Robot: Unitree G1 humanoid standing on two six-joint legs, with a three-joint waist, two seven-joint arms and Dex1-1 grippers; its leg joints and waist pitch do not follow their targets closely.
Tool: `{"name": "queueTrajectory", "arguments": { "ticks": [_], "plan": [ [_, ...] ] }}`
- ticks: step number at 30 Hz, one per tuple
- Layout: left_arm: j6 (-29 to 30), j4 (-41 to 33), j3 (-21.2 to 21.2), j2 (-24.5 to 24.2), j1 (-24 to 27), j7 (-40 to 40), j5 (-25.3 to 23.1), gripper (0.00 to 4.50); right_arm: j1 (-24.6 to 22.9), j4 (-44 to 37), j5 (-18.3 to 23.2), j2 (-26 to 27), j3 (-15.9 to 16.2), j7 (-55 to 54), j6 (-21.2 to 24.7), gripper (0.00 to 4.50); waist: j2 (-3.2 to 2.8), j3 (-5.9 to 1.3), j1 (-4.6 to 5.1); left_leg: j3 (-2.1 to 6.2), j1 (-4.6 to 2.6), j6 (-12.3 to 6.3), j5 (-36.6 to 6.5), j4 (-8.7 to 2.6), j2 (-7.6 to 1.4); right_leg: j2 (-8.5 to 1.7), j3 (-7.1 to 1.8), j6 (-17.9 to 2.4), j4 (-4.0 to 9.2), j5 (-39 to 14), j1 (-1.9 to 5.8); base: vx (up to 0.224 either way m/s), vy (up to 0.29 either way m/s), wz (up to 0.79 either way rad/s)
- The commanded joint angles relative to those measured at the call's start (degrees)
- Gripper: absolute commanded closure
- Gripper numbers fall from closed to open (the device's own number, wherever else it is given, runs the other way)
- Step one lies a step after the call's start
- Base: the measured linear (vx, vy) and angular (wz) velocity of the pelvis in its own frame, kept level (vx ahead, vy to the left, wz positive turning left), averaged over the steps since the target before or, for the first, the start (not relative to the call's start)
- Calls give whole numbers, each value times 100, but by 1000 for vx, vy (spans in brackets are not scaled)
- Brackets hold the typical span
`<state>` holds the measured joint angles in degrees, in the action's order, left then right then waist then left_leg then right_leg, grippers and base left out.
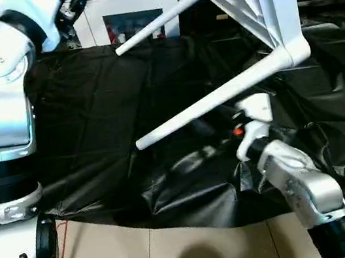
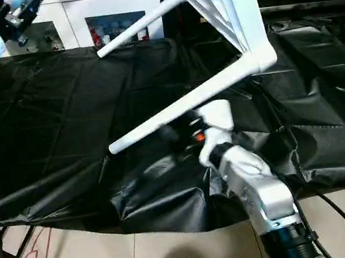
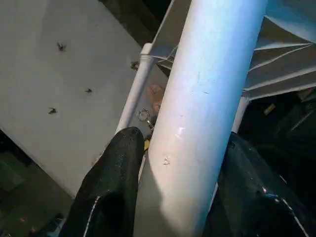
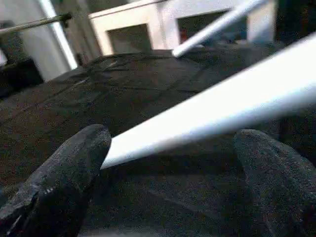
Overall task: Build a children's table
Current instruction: Flip table
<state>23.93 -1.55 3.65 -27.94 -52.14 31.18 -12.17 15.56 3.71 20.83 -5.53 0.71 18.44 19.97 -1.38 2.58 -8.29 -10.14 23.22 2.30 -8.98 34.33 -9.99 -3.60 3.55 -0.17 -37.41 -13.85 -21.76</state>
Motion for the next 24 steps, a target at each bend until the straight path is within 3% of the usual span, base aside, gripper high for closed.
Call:
{"name": "queueTrajectory", "arguments": {
  "ticks": [1,5,10,12,13,18,20,21,24],
  "plan": [
    [333,62,357,203,73,-231,446,243,118,148,158,83,-163,-176,42,0,125,-349,34,133,-151,-57,-882,-389,-310,-524,-299,-864,513,-752,137,0,0,0],
    [415,-20,374,229,98,-247,453,243,596,837,376,397,-690,-566,22,0,109,-354,55,136,-170,10,-927,-399,-314,-528,-294,-892,511,-851,126,0,0,0],
    [446,-64,351,229,119,-260,479,243,1152,1764,481,461,-995,-670,-151,0,105,-363,56,128,-155,11,-750,-389,-316,-520,-294,-895,472,-499,144,0,0,0],
    [461,-90,346,231,129,-249,489,243,1546,2535,420,434,-1090,-612,-483,0,106,-380,66,115,-154,10,-662,-366,-303,-526,-286,-977,450,-327,144,0,0,0],
    [461,-90,346,231,129,-249,489,243,1546,2535,420,434,-1090,-612,-483,0,103,-374,59,105,-151,-8,-682,-356,-297,-531,-290,-1008,466,-340,151,0,0,0],
    [526,-162,359,235,159,-251,492,243,1991,3186,588,481,-1327,-173,-837,40,112,-377,56,106,-146,-102,-627,-354,-313,-523,-283,-1034,445,-251,161,0,0,0],
    [553,-191,361,238,176,-259,490,243,2194,3547,610,460,-1381,50,-1001,78,148,-380,46,101,-149,-148,-581,-354,-321,-529,-277,-1053,437,-235,168,0,0,0],
    [561,-200,362,240,180,-262,489,243,2251,3652,626,457,-1405,117,-1063,78,132,-377,51,103,-146,-154,-591,-353,-323,-535,-277,-1088,441,-247,164,0,0,0],
    [593,-250,373,238,210,-265,485,243,2431,3929,770,461,-1537,314,-1123,100,158,-375,53,94,-146,-206,-540,-350,-327,-526,-274,-1132,425,-172,163,0,0,0]
  ]
}}
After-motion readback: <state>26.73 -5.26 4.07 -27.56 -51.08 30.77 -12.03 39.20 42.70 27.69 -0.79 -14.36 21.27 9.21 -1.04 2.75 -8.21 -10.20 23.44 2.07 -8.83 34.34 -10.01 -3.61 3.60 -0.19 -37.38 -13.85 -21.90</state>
